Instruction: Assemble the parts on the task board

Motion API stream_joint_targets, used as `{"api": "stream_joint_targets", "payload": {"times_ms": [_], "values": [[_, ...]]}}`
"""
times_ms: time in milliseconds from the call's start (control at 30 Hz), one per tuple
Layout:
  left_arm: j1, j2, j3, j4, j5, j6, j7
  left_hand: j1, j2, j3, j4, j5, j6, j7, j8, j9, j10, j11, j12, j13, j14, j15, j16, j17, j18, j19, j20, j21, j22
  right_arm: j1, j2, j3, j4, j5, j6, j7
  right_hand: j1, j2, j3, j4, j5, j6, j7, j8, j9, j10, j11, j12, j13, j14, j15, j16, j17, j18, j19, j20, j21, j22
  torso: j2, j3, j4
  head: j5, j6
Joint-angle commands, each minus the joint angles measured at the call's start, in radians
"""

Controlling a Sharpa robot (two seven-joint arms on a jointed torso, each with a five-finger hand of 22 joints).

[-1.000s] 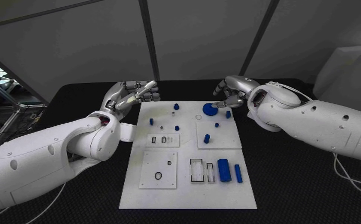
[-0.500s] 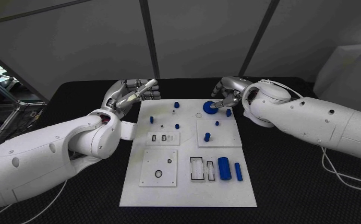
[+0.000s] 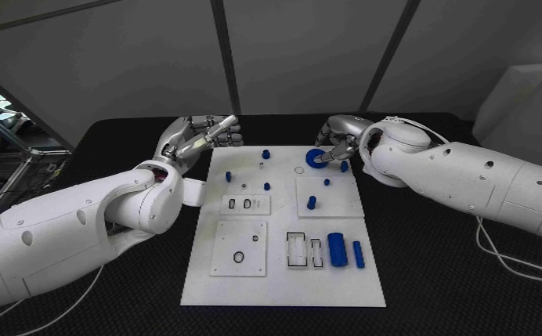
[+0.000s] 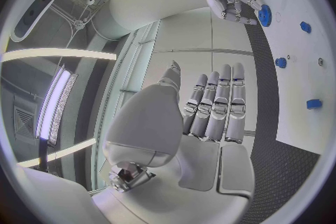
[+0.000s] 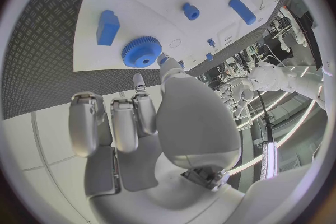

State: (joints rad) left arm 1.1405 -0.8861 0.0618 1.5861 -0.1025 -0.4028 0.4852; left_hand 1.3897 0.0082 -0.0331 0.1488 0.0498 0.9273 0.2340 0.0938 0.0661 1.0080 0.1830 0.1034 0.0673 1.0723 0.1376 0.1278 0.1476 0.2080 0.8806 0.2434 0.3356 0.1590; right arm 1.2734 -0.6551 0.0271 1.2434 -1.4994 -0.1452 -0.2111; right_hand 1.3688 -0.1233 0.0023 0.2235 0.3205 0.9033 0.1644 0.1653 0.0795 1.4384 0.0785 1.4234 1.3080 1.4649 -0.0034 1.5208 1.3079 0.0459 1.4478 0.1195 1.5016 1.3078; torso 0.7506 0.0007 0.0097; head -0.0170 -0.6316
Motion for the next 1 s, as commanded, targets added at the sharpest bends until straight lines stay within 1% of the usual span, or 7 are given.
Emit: {"api": "stream_joint_targets", "payload": {"times_ms": [33,133,233,767,900,967,1000], "values": [[0.002,0.002,0.001,0.0,-0.001,0.011,0.003,-0.002,0.005,-0.001,-0.007,0.002,-0.001,0.001,-0.004,0.0,-0.004,0.0,-0.006,-0.001,-0.004,-0.001,-0.006,0.002,-0.028,-0.005,0.0,-0.002,-0.001,0.001,0.006,0.0,-0.007,-0.017,0.037,0.008,0.012,0.004,0.007,-0.001,0.004,0.0,-0.002,0.004,0.0,0.008,-0.001,0.004,0.083,0.087,0.009,0.007,0.17,-0.011,0.006,-0.002,0.005,0.102,0.0,0.0006,0.0006,-0.002,-0.001],[0.002,0.002,0.001,0.0,-0.001,0.01,0.003,-0.002,0.005,-0.001,-0.007,0.002,-0.001,0.001,-0.004,0.0,-0.004,0.0,-0.006,-0.001,-0.004,-0.001,-0.006,0.002,-0.028,-0.005,0.0,-0.002,-0.001,0.001,0.009,0.0,-0.011,-0.02,0.045,0.007,0.015,0.007,0.008,-0.003,0.004,0.002,-0.002,0.006,0.001,0.007,-0.001,0.004,0.083,0.087,0.009,0.008,0.171,-0.011,0.006,-0.002,0.006,0.103,0.0,0.0005,0.0001,-0.003,-0.007],[0.002,0.002,0.001,-0.001,-0.001,0.009,0.003,-0.002,0.005,-0.001,-0.007,0.002,-0.001,0.001,-0.004,0.0,-0.004,0.0,-0.006,-0.001,-0.004,-0.001,-0.006,0.002,-0.028,-0.005,0.0,-0.002,-0.001,0.001,0.01,0.0,-0.015,-0.022,0.052,0.005,0.018,0.01,0.01,-0.006,0.004,0.004,-0.002,0.008,0.001,0.007,-0.001,0.004,0.083,0.088,0.009,0.009,0.174,-0.011,0.007,-0.002,0.006,0.103,0.0,0.0004,0.0003,-0.004,-0.009],[0.002,0.004,0.001,-0.004,-0.001,0.009,0.003,-0.002,0.006,-0.001,-0.008,0.002,-0.001,0.001,-0.004,0.0,-0.005,0.0,-0.006,-0.001,-0.004,-0.001,-0.007,0.002,-0.028,-0.005,0.0,-0.002,-0.001,-0.001,0.017,-0.001,-0.03,-0.033,0.091,0.008,0.045,0.03,0.025,-0.029,-0.002,0.009,-0.003,0.015,0.001,0.008,-0.002,0.008,0.091,0.088,0.009,0.012,0.179,-0.011,0.008,-0.002,0.008,0.107,0.0,0.0008,0.0001,0.0,-0.01],[0.002,0.004,0.001,-0.004,-0.001,0.01,0.003,-0.002,0.006,-0.001,-0.008,0.002,-0.001,0.001,-0.004,0.0,-0.005,0.0,-0.006,-0.001,-0.004,-0.001,-0.007,0.002,-0.028,-0.005,0.0,-0.002,-0.001,-0.003,0.021,-0.001,-0.032,-0.033,0.091,0.012,0.049,0.04,0.03,-0.033,-0.008,0.018,-0.004,0.02,0.002,0.012,-0.003,0.012,0.097,0.089,0.008,0.013,0.181,-0.012,0.009,-0.002,0.008,0.109,0.0,0.001,-0.0001,0.001,-0.01],[0.002,0.004,0.001,-0.004,-0.001,0.009,0.003,-0.002,0.006,-0.001,-0.008,0.002,-0.001,0.001,-0.004,0.0,-0.005,0.0,-0.006,-0.001,-0.004,-0.001,-0.007,0.002,-0.028,-0.005,0.0,-0.002,-0.001,-0.003,0.022,-0.002,-0.031,-0.033,0.084,0.014,0.049,0.05,0.035,-0.035,-0.014,0.032,-0.006,0.027,0.004,0.017,-0.004,0.017,0.104,0.089,0.007,0.015,0.184,-0.012,0.01,-0.003,0.009,0.112,0.0,0.0013,-0.0005,0.001,-0.011],[0.002,0.004,0.001,-0.004,-0.001,0.009,0.003,-0.002,0.006,-0.001,-0.008,0.002,-0.001,0.001,-0.004,0.0,-0.005,0.0,-0.006,-0.001,-0.004,-0.001,-0.007,0.002,-0.028,-0.005,0.0,-0.002,-0.001,-0.003,0.022,-0.002,-0.031,-0.032,0.076,0.014,0.052,0.059,0.041,-0.037,-0.036,0.043,-0.008,0.031,0.005,0.021,-0.006,0.021,0.108,0.089,0.005,0.015,0.185,-0.013,0.012,-0.004,0.01,0.114,0.0,0.0016,-0.0004,0.002,-0.012]]}}
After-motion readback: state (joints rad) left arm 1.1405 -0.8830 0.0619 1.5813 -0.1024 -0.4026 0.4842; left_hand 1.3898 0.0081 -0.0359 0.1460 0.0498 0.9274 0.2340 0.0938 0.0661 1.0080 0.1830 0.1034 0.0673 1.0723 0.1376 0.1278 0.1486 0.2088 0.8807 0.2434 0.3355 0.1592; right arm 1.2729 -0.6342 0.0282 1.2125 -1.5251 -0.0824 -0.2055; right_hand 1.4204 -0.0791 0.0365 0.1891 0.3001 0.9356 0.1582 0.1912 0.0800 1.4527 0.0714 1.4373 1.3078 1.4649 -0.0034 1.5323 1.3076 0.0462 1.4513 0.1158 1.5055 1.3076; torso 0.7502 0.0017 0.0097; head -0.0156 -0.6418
